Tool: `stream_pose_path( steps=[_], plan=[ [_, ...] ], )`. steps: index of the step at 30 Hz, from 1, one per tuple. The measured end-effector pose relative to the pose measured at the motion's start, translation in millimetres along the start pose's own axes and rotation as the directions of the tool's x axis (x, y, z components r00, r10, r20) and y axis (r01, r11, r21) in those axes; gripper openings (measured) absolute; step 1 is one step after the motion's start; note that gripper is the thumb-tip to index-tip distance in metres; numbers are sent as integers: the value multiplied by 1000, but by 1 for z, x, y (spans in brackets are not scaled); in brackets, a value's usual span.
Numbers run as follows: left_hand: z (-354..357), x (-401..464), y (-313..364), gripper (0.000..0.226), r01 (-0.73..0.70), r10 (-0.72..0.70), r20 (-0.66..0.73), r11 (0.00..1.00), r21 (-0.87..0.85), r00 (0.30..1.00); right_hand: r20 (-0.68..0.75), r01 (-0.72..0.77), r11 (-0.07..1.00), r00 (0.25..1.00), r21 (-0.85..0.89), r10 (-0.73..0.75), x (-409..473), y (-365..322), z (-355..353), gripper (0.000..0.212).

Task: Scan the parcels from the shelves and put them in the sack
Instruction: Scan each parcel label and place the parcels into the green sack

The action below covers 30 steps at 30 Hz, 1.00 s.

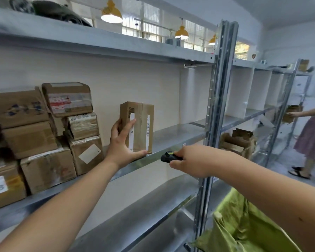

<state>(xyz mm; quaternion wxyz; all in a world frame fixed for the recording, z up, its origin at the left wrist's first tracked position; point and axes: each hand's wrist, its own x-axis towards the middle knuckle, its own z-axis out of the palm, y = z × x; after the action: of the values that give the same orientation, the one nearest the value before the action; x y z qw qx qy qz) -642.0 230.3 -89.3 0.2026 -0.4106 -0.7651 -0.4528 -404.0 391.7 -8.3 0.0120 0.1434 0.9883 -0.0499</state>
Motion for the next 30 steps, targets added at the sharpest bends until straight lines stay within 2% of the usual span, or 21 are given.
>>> stream_pose_path(
  steps=[9, 15, 22, 30],
  plan=[
    [4, -1, 8, 117, 21, -22, -34, 1000, -22, 999, 5, 13, 999, 1000, 33, -13, -13, 4, 3, 42],
    [15, -17, 32, 117, 59, -60, 1, 974, -219, 998, -64, -20, 994, 998, 103, 27, -16, 15, 13, 39],
    [49, -52, 71, 119, 118, -77, 122, 916, -382, 990, -92, -177, 964, 976, 199, 198, -45, 57, 34, 42],
    [155, -127, 100, 114, 297, -35, 460, 806, -512, 887, -74, -434, 858, 880, 275, 469, -116, 133, 88, 68]
  ],
)
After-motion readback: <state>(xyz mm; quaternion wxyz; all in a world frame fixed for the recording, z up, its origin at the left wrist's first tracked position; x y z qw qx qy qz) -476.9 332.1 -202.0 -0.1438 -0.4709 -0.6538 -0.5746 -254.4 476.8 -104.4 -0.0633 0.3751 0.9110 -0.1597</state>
